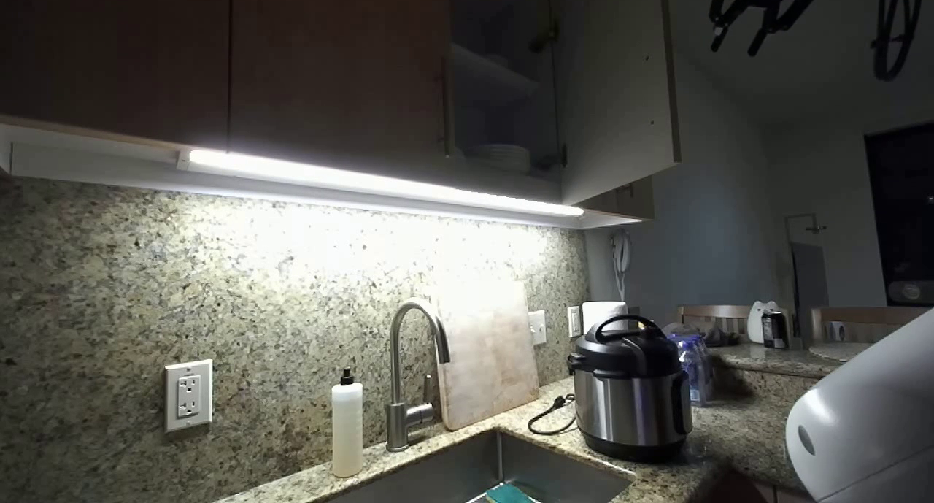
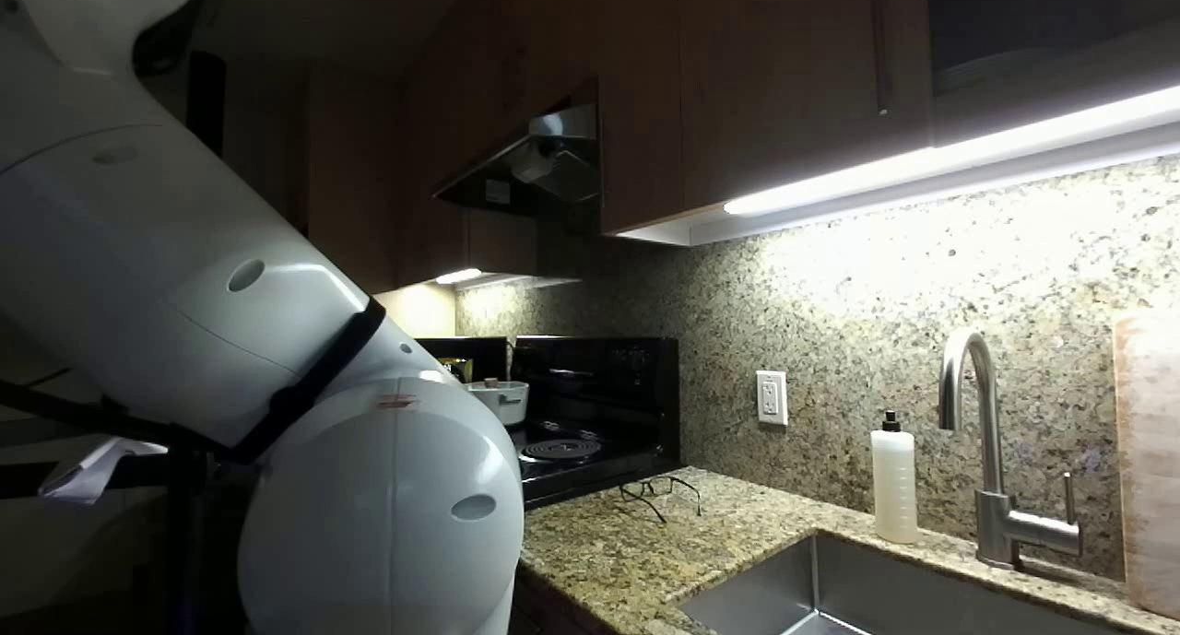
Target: Close the open upper cabinet door
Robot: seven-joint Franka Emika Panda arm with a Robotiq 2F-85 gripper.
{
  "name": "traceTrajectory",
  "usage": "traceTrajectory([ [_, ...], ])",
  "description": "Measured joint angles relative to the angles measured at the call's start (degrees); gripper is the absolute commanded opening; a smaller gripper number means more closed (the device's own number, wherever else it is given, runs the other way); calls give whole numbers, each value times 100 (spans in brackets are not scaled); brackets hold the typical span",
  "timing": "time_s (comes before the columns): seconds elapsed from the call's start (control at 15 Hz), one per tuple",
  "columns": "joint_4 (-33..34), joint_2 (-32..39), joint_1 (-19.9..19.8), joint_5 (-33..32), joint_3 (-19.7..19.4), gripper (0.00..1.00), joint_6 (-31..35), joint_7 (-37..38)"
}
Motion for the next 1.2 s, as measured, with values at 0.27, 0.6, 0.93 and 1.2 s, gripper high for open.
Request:
traceTrajectory([
  [0.27, 0, 0, -10, -2, -9, 100, -4, 0],
  [0.6, 5, 17, -49, -3, -6, 71, -1, 0],
  [0.93, 113, 172, -69, -5, 45, 36, -1, 0],
  [1.2, 302, 392, -68, -1, 79, 10, -1, 0],
])
